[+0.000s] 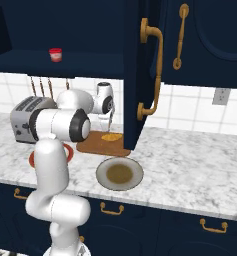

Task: From the different types of pastries on the counter, select a croissant and place it on the cutting board. Then retrieve a jar of jam from the cabinet and place it alongside the croissant on the cutting board.

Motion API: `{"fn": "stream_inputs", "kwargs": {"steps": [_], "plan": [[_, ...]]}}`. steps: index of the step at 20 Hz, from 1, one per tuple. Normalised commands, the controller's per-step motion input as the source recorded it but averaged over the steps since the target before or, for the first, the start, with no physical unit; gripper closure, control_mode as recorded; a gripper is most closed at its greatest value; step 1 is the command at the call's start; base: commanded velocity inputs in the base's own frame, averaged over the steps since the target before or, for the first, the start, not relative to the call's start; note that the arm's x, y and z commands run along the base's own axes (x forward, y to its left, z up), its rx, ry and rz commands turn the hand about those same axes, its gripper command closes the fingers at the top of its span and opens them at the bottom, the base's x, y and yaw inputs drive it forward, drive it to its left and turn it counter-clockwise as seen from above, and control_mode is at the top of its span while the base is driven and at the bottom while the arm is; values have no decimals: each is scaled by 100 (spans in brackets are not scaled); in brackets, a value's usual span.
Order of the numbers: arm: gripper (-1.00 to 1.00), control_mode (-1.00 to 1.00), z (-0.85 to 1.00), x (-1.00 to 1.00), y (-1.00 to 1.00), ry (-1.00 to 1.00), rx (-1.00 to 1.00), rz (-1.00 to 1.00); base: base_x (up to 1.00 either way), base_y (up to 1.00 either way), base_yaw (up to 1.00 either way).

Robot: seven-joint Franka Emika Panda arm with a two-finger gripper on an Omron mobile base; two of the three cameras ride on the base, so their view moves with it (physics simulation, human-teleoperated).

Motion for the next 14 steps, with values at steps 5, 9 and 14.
{"fn": "stream_inputs", "kwargs": {"steps": [5,9,14], "plan": [[-100,-100,8,0,0,-2,-2,0,0,0,0],[-100,-100,26,-14,12,-21,-8,12,0,0,0],[-100,-100,6,-57,33,-31,-22,35,0,0,0]]}}
